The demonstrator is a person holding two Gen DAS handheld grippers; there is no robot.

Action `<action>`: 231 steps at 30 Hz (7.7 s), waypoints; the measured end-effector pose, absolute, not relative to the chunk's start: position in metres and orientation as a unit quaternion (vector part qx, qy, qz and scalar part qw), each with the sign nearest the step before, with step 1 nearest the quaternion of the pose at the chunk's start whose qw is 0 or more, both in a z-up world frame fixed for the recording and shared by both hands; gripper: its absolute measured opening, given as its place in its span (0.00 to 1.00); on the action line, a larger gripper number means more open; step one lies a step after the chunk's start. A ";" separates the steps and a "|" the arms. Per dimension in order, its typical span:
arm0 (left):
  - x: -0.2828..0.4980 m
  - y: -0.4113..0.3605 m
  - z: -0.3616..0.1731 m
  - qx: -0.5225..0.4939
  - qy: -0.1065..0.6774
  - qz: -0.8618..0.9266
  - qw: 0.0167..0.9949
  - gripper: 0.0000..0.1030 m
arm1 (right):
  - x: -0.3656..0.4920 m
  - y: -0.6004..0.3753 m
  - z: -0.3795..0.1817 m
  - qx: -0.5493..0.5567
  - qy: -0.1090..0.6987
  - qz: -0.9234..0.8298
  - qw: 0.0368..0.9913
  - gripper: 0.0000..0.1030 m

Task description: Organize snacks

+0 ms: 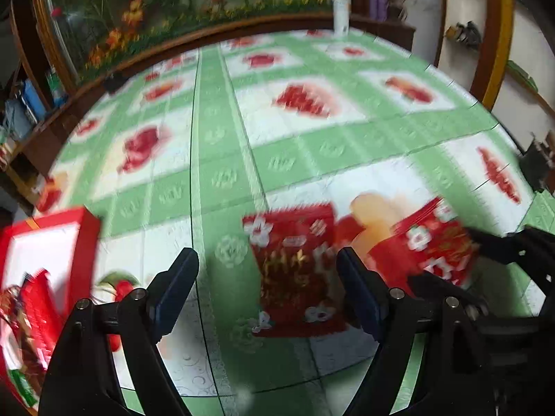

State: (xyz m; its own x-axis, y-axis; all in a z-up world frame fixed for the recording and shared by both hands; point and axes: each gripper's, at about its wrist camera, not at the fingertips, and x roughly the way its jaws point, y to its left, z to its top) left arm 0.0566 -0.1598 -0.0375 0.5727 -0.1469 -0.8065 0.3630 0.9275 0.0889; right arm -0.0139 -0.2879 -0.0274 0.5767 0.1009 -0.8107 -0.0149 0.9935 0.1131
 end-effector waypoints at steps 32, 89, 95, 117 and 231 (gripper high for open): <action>0.040 -0.113 -0.039 0.111 0.433 -0.128 0.885 0.39 | -0.005 -0.261 -0.029 0.001 0.462 -0.013 0.887 0.52; 0.035 -0.087 -0.043 0.057 0.431 -0.140 0.889 0.40 | 0.020 -0.232 -0.032 -0.003 0.455 0.028 0.890 0.57; 0.035 -0.087 -0.043 0.057 0.431 -0.140 0.890 0.40 | 0.020 -0.232 -0.032 -0.002 0.455 0.032 0.890 0.59; 0.035 -0.089 -0.044 0.059 0.433 -0.139 0.889 0.50 | 0.021 -0.231 -0.032 0.002 0.456 0.041 0.889 0.63; 0.028 -0.081 -0.036 0.049 0.431 -0.161 0.886 0.32 | 0.006 -0.284 -0.025 0.205 0.408 0.098 0.884 0.36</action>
